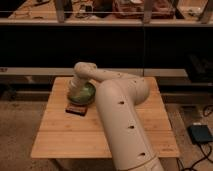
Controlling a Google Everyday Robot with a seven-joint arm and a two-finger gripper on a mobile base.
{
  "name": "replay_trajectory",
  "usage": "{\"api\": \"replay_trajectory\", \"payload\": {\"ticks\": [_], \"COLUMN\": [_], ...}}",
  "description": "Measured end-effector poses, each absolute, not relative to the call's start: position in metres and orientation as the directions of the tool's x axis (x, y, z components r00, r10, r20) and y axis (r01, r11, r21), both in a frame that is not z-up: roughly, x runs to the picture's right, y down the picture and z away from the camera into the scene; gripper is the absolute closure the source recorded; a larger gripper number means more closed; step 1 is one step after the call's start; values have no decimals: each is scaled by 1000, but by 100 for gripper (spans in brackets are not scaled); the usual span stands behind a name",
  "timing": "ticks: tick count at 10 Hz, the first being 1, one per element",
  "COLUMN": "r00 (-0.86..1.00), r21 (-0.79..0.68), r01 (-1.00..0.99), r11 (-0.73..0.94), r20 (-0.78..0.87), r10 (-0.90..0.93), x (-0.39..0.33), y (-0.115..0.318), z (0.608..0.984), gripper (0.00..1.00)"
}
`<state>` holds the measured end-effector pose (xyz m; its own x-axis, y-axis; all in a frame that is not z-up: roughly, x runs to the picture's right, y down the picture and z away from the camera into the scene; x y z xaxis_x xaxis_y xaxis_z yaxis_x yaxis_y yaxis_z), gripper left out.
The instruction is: Push the ceramic bowl across the table
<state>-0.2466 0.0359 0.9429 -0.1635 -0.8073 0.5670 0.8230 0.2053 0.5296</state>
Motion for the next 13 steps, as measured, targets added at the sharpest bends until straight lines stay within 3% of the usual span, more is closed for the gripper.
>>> {"api": "replay_trajectory", "payload": {"ticks": [9, 13], "r00": [-337, -330], "r21": [704, 708], "r01": [680, 674], "r11": [207, 210], "r20": [549, 542], "r10": [-765, -773], "x": [-321, -316], "y": [71, 66], "z": [883, 880], "gripper": [100, 98]}}
